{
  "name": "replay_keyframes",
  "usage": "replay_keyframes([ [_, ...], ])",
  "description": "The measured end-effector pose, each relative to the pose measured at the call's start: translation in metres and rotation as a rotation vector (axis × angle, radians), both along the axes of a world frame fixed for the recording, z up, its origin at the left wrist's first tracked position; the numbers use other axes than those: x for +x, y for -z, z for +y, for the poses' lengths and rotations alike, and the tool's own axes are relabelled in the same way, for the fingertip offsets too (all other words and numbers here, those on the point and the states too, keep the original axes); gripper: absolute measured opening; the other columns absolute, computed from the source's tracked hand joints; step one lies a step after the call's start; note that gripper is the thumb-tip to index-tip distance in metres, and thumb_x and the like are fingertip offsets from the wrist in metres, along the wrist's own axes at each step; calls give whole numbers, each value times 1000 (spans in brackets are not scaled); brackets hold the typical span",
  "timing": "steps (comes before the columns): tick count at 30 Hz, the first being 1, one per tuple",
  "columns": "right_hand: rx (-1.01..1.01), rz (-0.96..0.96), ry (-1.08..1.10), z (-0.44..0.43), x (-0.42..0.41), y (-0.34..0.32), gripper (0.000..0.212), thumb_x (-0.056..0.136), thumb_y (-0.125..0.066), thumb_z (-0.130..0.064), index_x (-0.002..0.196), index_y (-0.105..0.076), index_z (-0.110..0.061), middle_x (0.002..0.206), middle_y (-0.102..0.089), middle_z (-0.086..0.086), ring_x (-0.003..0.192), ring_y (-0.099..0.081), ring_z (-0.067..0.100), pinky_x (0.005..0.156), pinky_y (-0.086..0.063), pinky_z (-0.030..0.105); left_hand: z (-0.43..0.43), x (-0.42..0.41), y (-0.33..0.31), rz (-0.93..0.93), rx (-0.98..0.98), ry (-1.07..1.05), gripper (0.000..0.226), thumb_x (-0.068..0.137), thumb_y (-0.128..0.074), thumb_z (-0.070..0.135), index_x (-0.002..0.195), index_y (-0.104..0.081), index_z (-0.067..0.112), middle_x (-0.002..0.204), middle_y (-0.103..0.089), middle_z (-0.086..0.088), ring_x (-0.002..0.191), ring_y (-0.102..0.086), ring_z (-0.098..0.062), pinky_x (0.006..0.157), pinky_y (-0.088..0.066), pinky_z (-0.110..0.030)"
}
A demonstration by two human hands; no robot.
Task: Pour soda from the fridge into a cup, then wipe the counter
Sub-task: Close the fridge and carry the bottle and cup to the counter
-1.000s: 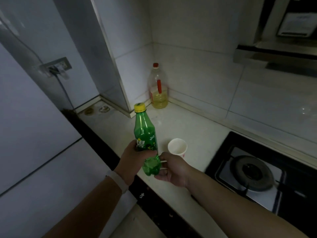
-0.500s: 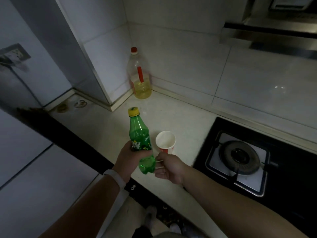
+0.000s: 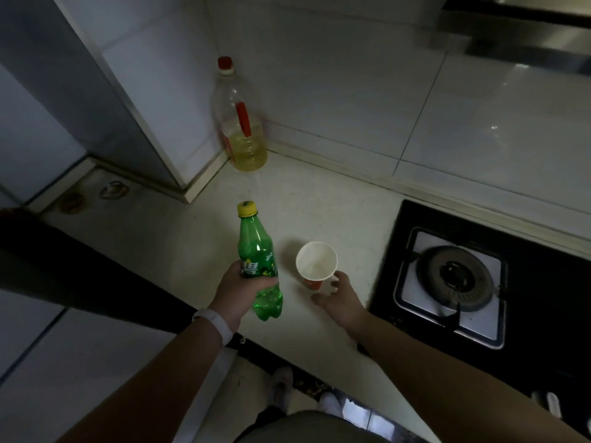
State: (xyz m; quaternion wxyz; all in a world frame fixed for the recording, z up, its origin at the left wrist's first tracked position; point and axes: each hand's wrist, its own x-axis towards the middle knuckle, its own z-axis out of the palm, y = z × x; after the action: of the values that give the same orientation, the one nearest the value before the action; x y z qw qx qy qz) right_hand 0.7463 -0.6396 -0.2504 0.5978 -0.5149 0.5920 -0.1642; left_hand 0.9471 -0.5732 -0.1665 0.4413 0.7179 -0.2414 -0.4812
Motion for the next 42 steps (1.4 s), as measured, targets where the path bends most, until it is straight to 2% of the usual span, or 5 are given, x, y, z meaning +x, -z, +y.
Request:
replay_keyframes([
  [11, -203, -99, 120, -19, 15, 15, 77, 69, -84, -32, 132, -39, -31, 120, -53, -20, 106, -57, -2, 78, -51, 15, -42, 34, 17, 5, 40, 158, 50, 58, -81, 21, 105, -69, 12, 97, -76, -8, 89, -73, -26, 73, -54, -33],
  [16, -198, -78, 136, -18, 21, 7, 75, 71, -85, -31, 130, -38, -32, 115, -53, -23, 100, -56, -11, 70, -47, 6, -64, 40, 21, 23, 35, 209, 39, 72, -82, 8, 108, -68, 13, 97, -77, -6, 88, -74, -24, 68, -54, -30],
  [21, -215, -115, 183, -14, 28, 8, 78, 71, -86, -29, 134, -41, -26, 121, -57, -14, 110, -59, 10, 85, -56, 28, -73, 38, 25, 62, 39, 258, 37, 73, -81, 6, 107, -69, 14, 95, -77, -5, 86, -74, -22, 63, -53, -26],
  [29, -165, -177, 366, -2, 21, -7, 75, 67, -88, -24, 128, -44, -30, 116, -58, -15, 96, -59, -9, 63, -47, 4, -82, 39, 30, 81, 23, 326, 41, 72, -82, 6, 110, -67, 13, 102, -76, -8, 92, -73, -27, 80, -58, -39],
  [42, -239, -233, 647, 53, -79, -35, 72, 64, -90, -32, 121, -49, -44, 113, -68, -19, 104, -64, 0, 74, -55, 17, -91, -68, 11, 100, -41, 592, 37, 70, -83, 6, 103, -69, 16, 95, -78, -6, 87, -74, -27, 77, -58, -38],
])
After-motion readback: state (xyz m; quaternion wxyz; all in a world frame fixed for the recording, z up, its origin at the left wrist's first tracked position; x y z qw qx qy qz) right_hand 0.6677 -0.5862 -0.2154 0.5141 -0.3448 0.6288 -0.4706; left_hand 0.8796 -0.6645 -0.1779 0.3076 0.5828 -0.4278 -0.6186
